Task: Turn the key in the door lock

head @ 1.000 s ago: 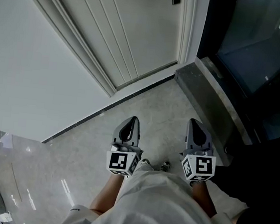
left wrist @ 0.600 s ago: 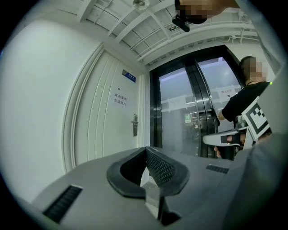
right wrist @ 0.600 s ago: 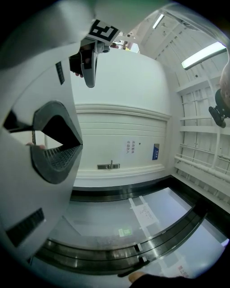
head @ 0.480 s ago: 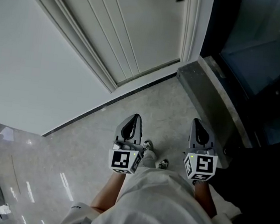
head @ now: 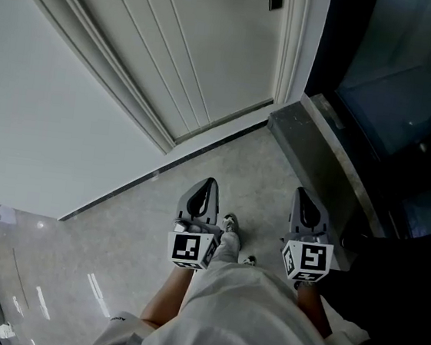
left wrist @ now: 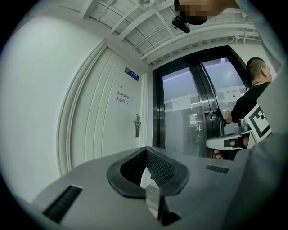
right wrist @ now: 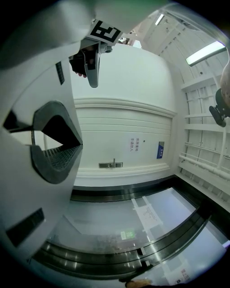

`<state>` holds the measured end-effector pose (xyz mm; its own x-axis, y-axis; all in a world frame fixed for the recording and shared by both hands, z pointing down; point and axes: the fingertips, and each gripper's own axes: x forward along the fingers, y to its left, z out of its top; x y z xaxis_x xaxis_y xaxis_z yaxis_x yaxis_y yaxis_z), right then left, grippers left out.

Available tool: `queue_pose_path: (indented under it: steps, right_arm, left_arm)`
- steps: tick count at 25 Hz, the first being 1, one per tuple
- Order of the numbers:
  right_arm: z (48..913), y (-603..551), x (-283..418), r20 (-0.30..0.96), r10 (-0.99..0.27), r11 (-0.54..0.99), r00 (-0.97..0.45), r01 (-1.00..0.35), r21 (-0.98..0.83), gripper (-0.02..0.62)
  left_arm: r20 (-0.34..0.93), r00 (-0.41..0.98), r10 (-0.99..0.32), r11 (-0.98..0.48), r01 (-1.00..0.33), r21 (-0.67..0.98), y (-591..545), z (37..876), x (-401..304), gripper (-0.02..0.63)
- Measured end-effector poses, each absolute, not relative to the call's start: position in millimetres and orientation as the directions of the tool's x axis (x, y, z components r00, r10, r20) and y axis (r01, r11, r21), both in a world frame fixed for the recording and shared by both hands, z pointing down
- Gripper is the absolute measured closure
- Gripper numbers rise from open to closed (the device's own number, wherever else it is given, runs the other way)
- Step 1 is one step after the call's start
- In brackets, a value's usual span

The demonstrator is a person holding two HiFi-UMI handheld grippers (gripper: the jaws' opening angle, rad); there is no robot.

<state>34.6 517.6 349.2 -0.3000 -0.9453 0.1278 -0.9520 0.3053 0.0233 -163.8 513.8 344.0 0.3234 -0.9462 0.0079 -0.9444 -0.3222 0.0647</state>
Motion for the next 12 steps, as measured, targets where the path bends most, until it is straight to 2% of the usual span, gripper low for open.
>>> queue_pose_path:
  steps: [12]
  right_arm:
    - [343,417,23,0.147,-0.964,0.23,-0.224,-0.973,0.03,0.594]
  left_arm:
    - [-0.008,0.384,-0.923,-0.384,-0.92,0.083,397,340,-171,0.598]
